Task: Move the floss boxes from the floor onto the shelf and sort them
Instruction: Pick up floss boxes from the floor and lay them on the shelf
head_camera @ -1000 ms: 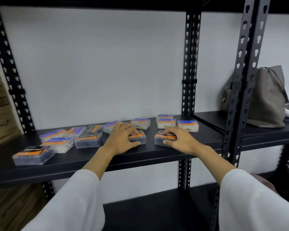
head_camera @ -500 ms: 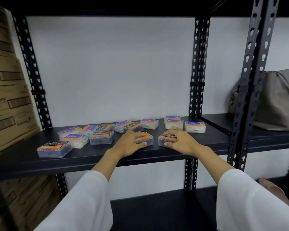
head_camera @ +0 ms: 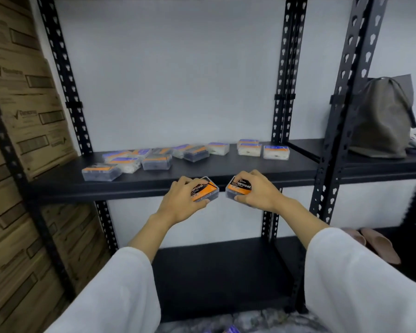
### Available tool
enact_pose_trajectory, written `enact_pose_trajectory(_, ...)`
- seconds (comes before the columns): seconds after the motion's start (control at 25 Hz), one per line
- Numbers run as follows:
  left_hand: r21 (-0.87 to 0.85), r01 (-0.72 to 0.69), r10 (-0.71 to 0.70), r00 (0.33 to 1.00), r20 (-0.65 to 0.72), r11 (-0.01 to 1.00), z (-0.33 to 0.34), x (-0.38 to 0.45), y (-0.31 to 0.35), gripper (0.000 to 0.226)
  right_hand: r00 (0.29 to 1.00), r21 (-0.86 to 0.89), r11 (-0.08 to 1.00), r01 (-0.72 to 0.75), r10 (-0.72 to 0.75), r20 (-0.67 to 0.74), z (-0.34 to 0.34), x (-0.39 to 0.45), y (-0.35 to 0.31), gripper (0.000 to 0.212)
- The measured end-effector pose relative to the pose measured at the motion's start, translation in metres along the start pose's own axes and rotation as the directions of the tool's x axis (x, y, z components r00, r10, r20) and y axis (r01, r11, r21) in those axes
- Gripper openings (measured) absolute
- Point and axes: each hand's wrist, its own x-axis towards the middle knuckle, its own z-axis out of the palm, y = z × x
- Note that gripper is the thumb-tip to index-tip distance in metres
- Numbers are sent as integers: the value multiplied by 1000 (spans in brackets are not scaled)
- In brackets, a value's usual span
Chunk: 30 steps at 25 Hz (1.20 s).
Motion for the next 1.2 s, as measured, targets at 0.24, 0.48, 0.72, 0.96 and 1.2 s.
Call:
enact_pose_trajectory(0.24, 27, 104, -107, 982, 155, 994, 62, -77, -42, 64, 993, 11, 995, -97, 96, 70, 74, -58, 14, 57)
enact_pose_trajectory(0.48, 8, 218, -207, 913, 353, 976, 160, -120, -94, 68, 940, -10, 972, -236, 231, 252, 181, -107, 73, 59)
enact_pose_trajectory(0.72, 14, 351, -311, 810, 497, 936, 267, -149, -148, 67, 846, -43, 929, -368, 354, 398, 288, -128, 149, 62)
enact_pose_trajectory(0.96, 27, 458, -387, 715, 583, 888, 350, -176, -197, 67, 776, -62, 909, -413, 387, 498, 386, -143, 204, 61)
enact_pose_trajectory(1.2, 9, 491, -397, 693, 601, 871, 407, -193, -224, 71, 770, -80, 910, -408, 390, 506, 448, -146, 236, 60)
